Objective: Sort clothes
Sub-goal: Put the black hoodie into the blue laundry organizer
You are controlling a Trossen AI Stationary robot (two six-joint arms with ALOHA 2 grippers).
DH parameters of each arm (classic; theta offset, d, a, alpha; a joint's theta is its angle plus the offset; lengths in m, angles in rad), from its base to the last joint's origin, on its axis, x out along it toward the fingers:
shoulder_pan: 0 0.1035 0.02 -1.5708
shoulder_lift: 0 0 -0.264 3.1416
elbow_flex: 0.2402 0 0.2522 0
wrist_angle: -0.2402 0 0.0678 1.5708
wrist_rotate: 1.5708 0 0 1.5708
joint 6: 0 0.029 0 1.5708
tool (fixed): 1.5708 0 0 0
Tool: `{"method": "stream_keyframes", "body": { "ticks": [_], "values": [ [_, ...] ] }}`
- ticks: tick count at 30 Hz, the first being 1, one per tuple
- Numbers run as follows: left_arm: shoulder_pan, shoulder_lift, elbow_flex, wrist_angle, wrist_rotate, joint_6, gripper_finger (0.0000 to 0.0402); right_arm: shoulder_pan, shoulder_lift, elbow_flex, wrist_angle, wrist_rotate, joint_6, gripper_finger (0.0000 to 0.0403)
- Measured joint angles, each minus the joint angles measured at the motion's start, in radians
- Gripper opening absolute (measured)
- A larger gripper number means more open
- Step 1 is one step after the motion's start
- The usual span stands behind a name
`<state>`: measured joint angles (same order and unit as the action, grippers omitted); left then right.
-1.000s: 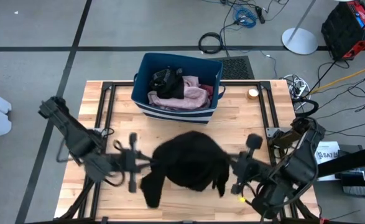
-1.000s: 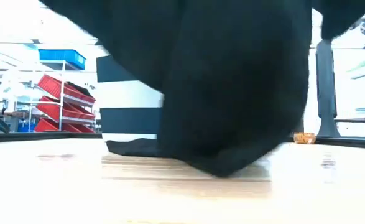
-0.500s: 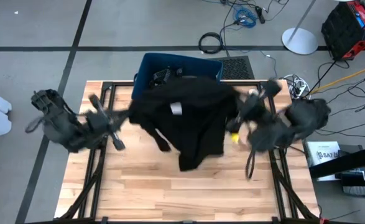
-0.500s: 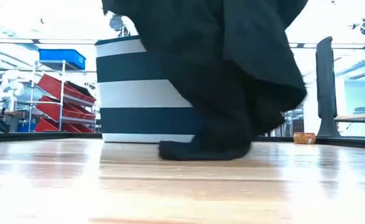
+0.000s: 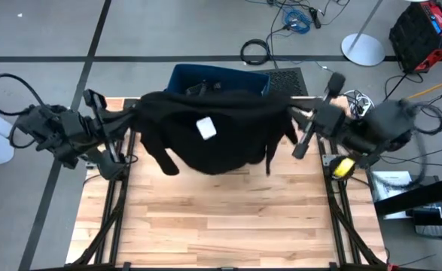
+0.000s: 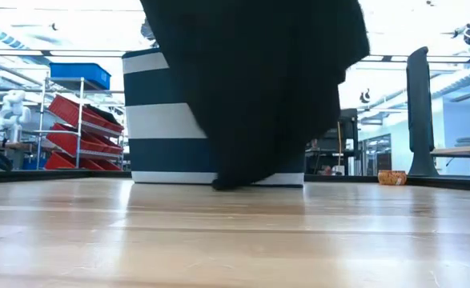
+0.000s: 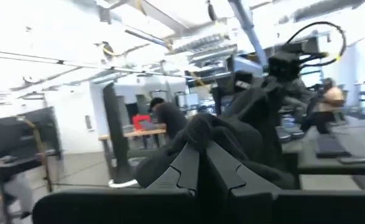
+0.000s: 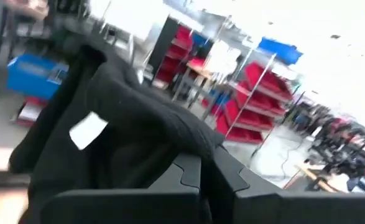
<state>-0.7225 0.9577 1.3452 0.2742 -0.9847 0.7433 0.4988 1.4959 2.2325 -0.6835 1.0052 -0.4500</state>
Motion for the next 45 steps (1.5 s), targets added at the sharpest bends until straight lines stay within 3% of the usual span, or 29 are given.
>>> {"method": "stream_keyframes", "body": {
  "ticks": [2, 5, 9, 11, 14, 17, 22, 25, 28, 32, 40, 45],
  "values": [
    [-0.020, 0.000, 0.000, -0.052, 0.008, -0.051, 0.0011, 0.001, 0.000, -0.001, -0.119, -0.008, 0.106, 0.0000],
    [-0.058, 0.003, 0.000, -0.199, 0.014, -0.175, 0.0011, 0.021, 0.004, -0.003, -0.418, -0.039, 0.401, 0.0000],
    [-0.096, 0.028, -0.026, -0.407, 0.029, -0.437, 0.0011, 0.086, 0.024, -0.048, -0.808, -0.106, 0.869, 0.0000],
    [-0.119, 0.055, -0.047, -0.497, 0.074, -0.581, 0.0011, 0.155, 0.041, -0.121, -0.886, -0.132, 1.048, 0.0000],
    [-0.160, 0.124, -0.091, -0.548, 0.117, -0.738, 0.0011, 0.267, 0.049, -0.274, -0.812, -0.190, 1.199, 0.0000],
    [-0.218, 0.221, -0.110, -0.550, 0.126, -0.832, 0.0011, 0.381, 0.043, -0.425, -0.583, -0.200, 1.262, 0.0000],
    [-0.310, 0.369, -0.110, -0.447, 0.123, -0.861, 0.0011, 0.529, 0.047, -0.615, -0.124, -0.177, 1.172, 0.0000],
    [-0.335, 0.428, -0.110, -0.439, 0.073, -0.860, 0.0011, 0.565, 0.045, -0.679, -0.053, -0.082, 1.152, 0.0000],
    [-0.323, 0.463, -0.109, -0.469, -0.058, -0.867, 0.0011, 0.533, 0.045, -0.726, -0.150, -0.040, 1.269, 0.0000],
    [-0.258, 0.476, -0.109, -0.556, -0.081, -0.920, 0.0011, 0.431, 0.045, -0.801, -0.285, -0.118, 1.484, 0.0000],
    [-0.088, 0.480, -0.112, -0.979, 0.043, -1.332, 0.0011, 0.263, 0.045, -0.952, -0.294, -0.372, 1.581, 0.0000],
    [0.004, 0.481, -0.192, -1.057, 0.214, -1.494, 0.0011, 0.186, 0.044, -1.045, -0.259, -0.548, 1.598, 0.0000]
  ]
}}
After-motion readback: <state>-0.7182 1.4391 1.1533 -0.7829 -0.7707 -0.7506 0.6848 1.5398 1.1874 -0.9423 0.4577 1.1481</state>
